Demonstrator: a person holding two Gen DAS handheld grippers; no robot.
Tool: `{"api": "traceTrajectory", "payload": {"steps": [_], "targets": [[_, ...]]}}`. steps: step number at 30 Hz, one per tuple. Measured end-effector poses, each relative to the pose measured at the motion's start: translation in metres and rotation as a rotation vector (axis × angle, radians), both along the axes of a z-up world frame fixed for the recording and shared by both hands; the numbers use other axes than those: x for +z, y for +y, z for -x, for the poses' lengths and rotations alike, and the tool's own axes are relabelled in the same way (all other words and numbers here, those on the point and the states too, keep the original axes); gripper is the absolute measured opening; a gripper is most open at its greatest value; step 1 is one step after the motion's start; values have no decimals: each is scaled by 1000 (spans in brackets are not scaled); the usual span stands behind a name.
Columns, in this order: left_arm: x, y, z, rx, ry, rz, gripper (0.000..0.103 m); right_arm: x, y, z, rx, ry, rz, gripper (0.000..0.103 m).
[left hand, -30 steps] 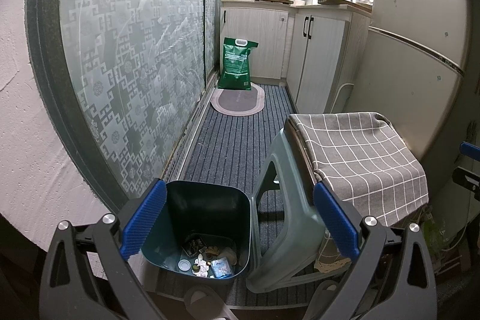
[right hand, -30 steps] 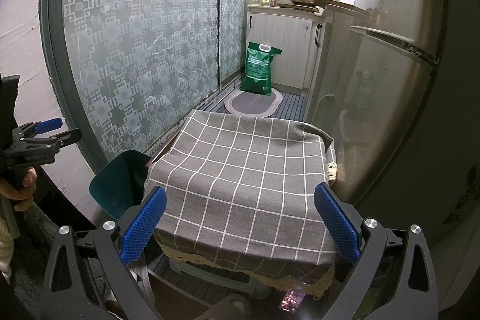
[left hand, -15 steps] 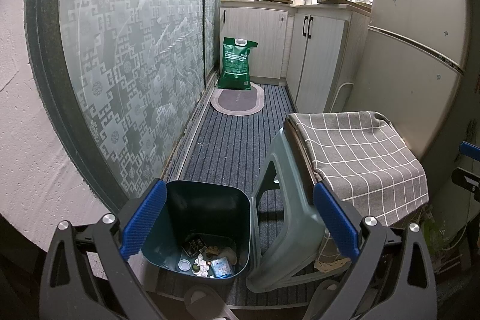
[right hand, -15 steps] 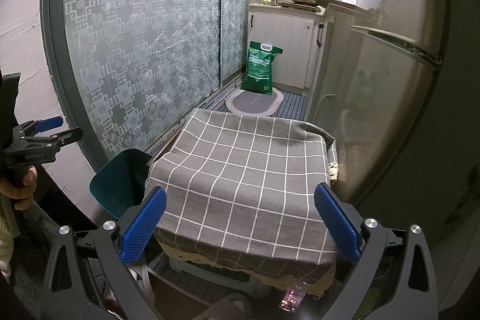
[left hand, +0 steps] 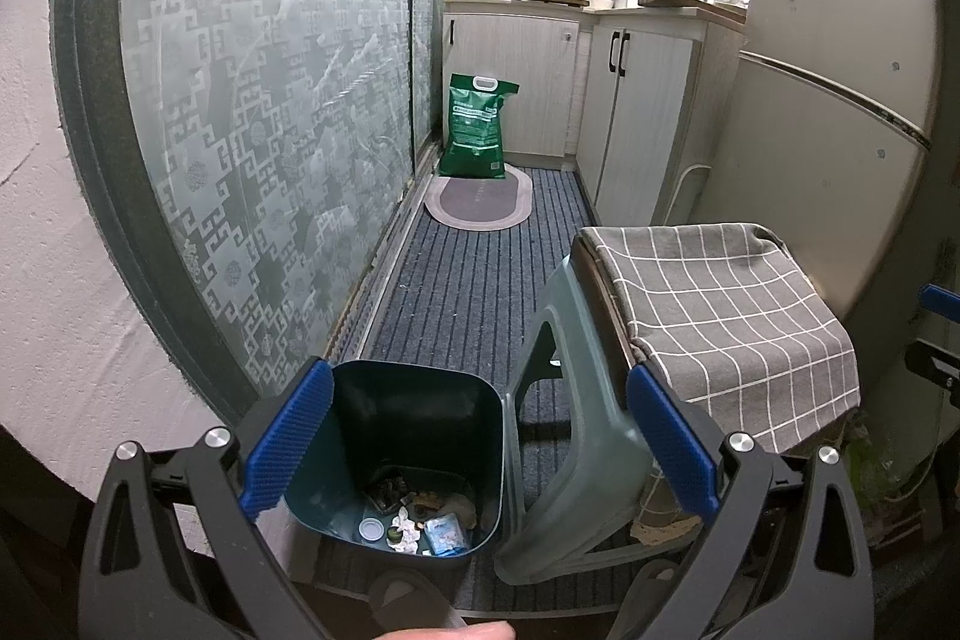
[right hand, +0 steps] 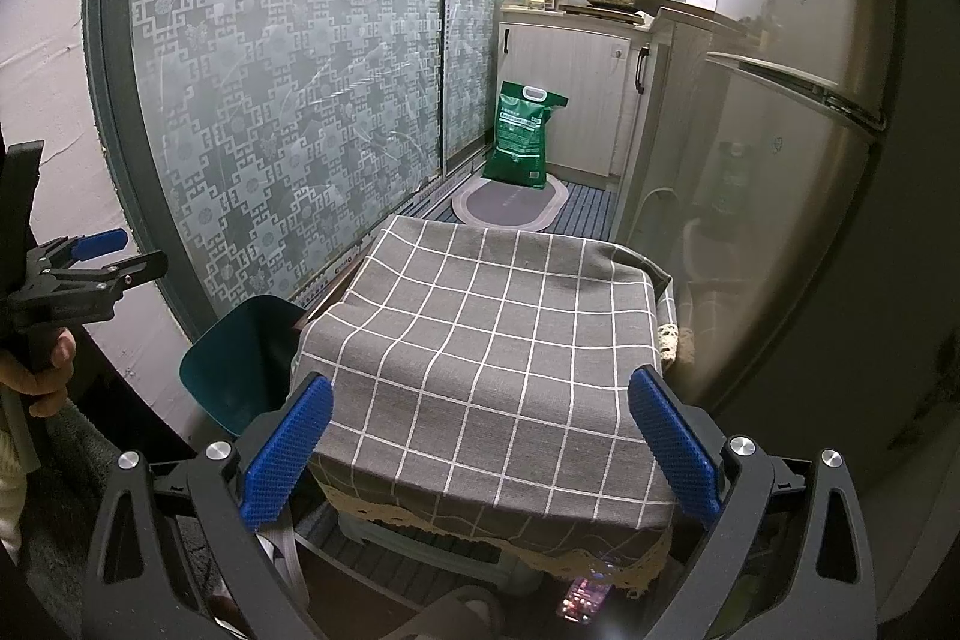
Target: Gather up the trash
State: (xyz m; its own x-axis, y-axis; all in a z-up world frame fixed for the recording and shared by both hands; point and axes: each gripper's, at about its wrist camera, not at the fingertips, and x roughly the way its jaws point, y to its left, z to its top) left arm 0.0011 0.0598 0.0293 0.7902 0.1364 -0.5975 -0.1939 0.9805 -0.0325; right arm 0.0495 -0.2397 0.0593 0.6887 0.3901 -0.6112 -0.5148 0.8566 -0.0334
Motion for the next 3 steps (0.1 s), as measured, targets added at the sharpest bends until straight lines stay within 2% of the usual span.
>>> {"api": "traceTrajectory", "payload": {"steps": [3], "targets": [[-2,-2,0,-9,3,-4,100,0,0,0,-1,0,0,100]]}}
